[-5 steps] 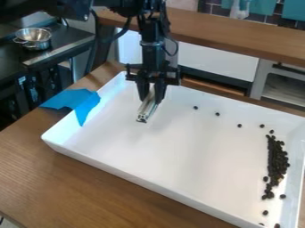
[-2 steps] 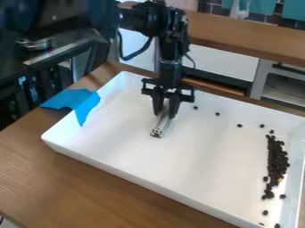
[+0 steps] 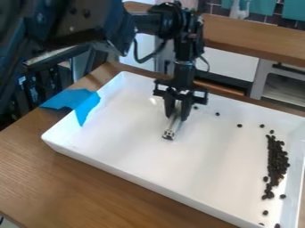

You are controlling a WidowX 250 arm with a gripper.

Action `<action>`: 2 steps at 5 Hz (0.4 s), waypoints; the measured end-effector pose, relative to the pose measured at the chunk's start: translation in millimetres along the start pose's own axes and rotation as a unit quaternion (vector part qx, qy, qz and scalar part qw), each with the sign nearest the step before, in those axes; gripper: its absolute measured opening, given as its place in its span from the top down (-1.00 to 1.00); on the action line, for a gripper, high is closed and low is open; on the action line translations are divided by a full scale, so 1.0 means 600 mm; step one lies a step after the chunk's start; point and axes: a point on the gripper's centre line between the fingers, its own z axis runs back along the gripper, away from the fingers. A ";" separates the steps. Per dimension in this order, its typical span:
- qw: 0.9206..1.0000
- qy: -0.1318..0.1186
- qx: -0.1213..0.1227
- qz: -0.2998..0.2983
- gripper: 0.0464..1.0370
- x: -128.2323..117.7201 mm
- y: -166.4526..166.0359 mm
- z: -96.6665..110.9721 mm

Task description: Sweep into pile

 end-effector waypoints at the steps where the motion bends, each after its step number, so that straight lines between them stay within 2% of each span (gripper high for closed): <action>1: 1.000 0.004 -0.006 -0.015 0.36 -0.011 -0.040 -0.005; 2: 1.000 0.005 -0.009 -0.020 0.36 -0.027 -0.069 -0.009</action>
